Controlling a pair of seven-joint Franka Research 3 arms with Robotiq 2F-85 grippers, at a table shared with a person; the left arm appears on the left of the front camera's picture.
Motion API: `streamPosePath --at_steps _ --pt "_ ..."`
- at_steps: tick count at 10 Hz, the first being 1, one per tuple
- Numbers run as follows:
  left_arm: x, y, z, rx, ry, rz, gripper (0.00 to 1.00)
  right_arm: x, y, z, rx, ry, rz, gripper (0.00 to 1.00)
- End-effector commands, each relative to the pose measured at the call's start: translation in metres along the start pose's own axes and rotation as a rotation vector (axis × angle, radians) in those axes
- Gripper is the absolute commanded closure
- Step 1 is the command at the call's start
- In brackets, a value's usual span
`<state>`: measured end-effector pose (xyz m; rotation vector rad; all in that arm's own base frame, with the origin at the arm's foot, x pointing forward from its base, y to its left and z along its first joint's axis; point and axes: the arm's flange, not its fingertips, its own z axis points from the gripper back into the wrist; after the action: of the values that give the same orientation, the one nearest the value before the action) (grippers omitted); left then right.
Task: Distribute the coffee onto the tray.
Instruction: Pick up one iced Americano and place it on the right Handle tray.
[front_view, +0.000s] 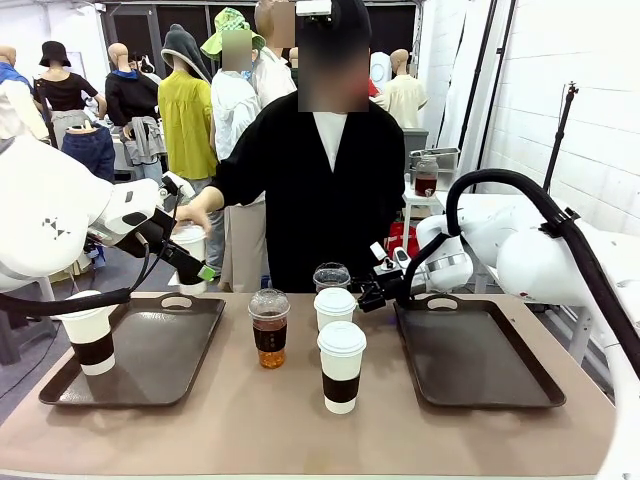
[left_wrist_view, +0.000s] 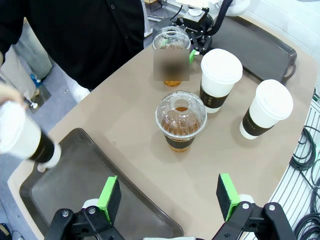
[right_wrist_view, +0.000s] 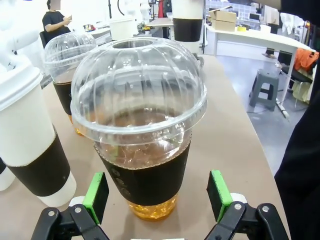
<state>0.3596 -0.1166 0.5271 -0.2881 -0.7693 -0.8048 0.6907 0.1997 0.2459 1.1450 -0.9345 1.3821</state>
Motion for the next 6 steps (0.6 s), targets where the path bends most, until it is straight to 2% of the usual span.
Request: streamPosePath --at_steps 1,6 --pt "-0.001 0.001 0.000 -0.007 0.002 0.004 0.00 0.003 -0.014 -0.009 0.005 -0.020 -0.026 0.00" --pt "-0.001 0.001 0.000 -0.007 0.002 0.004 0.00 0.002 -0.024 -0.027 0.018 -0.003 -0.039 0.00"
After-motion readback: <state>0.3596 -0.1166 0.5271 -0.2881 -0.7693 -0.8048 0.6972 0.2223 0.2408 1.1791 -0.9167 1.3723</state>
